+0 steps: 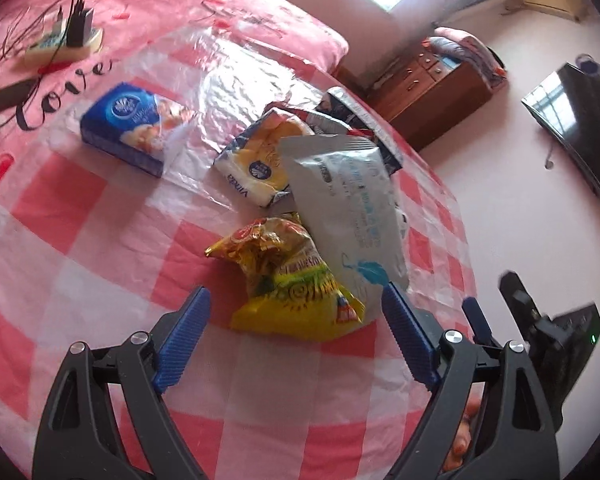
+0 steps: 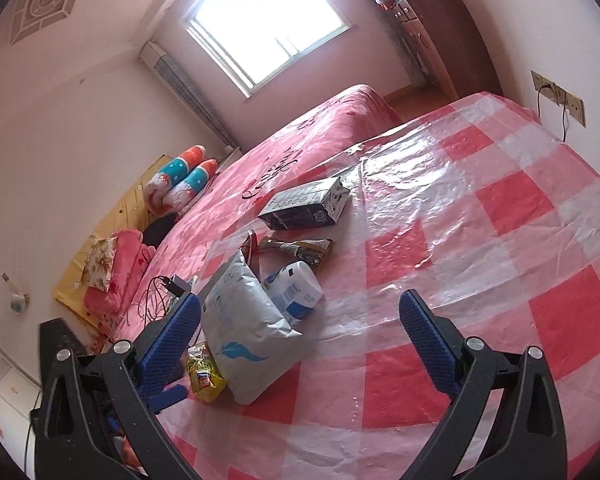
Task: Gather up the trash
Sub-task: 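Reach the left tool to the yellow chip bag while the right tool approaches the feather-print bag, then close the left tool on the yellow chip bag, then close the right tool on the grey feather-print bag while the left tool holds the chip bag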
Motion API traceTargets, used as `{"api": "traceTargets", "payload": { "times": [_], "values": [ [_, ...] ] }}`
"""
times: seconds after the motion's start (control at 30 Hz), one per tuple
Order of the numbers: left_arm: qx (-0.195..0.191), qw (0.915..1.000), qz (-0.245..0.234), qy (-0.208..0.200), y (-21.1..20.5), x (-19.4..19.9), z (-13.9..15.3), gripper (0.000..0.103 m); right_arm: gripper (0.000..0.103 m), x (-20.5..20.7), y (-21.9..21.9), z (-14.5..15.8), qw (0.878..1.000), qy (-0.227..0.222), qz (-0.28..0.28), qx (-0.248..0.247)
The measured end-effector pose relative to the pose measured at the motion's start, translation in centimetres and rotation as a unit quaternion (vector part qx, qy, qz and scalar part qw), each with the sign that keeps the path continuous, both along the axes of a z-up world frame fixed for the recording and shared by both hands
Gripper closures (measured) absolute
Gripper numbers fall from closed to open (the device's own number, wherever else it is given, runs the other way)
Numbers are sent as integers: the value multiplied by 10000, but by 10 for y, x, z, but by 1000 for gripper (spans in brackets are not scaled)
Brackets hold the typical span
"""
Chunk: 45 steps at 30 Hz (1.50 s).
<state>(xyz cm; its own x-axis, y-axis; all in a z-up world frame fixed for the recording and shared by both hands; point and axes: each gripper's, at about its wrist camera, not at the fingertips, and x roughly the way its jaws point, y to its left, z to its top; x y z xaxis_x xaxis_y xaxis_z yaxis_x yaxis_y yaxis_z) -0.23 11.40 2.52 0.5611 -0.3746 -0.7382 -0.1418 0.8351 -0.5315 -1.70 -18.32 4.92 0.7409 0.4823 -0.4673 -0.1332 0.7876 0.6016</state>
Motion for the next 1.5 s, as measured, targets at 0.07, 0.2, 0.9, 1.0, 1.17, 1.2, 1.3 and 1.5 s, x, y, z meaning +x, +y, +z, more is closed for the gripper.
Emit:
{"api": "traceTargets", "payload": {
  "times": [0.07,0.2,0.9,1.0,1.17,1.2,1.3,1.5],
  "values": [
    [44,10000,49,27,0,6,-3,16,5,1,0,0,10000,8,25,-1],
    [81,9998,157,84,0,11,-7,27,5,2,2,-1,10000,40,87,-15],
    [576,9919,-1108,-237,-39,-2,-3,63,5,12,48,-3,9927,138,673,-987],
    [638,9926,-1002,-239,-28,-11,-2,63,5,17,63,-7,9880,232,766,-1325],
    [761,9929,-882,-247,-11,-25,-1,63,5,26,78,-19,9807,455,912,-1669],
    [761,9932,-844,-249,-5,-27,-1,63,5,27,81,-21,9793,482,935,-1728],
    [714,9942,-769,-228,7,-34,-2,63,5,29,86,-23,9767,475,1006,-1835],
    [579,9956,-707,-228,21,-41,-4,63,5,32,96,-27,9714,509,1024,-2079]
  ]
}}
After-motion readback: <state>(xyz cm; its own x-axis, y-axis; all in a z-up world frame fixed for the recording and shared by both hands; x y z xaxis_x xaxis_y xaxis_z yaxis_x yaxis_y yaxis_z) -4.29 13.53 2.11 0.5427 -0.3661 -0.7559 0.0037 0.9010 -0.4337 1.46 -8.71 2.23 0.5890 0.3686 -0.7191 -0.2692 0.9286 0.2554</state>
